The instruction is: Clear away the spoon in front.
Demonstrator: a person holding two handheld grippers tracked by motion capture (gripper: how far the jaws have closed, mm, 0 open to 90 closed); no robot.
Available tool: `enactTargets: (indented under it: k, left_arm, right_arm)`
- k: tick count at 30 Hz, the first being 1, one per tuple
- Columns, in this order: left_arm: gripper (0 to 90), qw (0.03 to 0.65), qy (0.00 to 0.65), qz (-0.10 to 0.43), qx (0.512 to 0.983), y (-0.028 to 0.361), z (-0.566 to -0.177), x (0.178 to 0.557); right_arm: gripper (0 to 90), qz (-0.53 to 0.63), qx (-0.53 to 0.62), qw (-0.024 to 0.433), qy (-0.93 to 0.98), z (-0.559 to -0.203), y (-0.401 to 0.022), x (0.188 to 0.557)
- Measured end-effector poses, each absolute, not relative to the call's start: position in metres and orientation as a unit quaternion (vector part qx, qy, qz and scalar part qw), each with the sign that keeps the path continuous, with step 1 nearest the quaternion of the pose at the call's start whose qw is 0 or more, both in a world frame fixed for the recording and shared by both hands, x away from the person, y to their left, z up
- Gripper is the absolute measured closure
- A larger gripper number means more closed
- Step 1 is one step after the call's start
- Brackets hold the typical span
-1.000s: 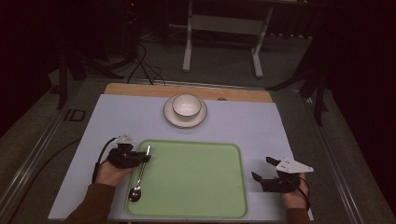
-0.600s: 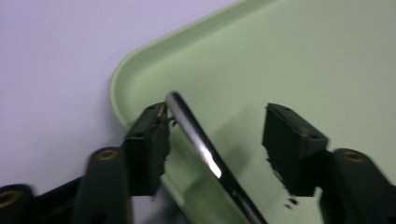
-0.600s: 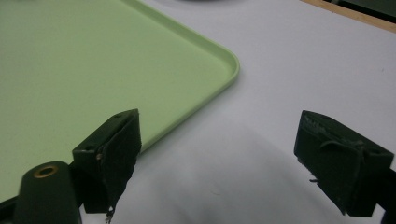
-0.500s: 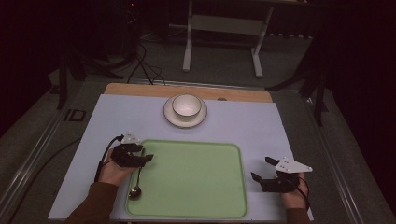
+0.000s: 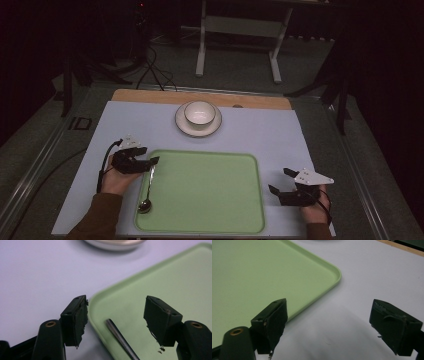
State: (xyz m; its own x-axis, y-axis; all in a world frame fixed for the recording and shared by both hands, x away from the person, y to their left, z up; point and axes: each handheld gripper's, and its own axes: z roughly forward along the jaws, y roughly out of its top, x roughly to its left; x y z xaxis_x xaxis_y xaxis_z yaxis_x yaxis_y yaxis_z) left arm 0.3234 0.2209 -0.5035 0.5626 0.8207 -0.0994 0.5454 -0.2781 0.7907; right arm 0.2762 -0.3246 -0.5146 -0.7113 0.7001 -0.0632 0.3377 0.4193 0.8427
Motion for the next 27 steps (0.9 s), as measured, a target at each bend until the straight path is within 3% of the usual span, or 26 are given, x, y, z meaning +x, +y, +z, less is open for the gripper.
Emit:
enactTargets:
  k: [11, 27]
  left_arm:
    - [37.3, 0.447, 0.436, 0.239, 0.744, 0.239, -0.478, 0.297]
    - [35.0, 0.468, 0.463, 0.303, 0.689, 0.281, -0.474, 0.262]
  right_arm:
    - [14.6, 0.438, 0.318, 0.211, 0.814, -0.513, -0.325, 0.276]
    - [14.6, 0.458, 0.325, 0.224, 0.796, -0.509, -0.33, 0.273]
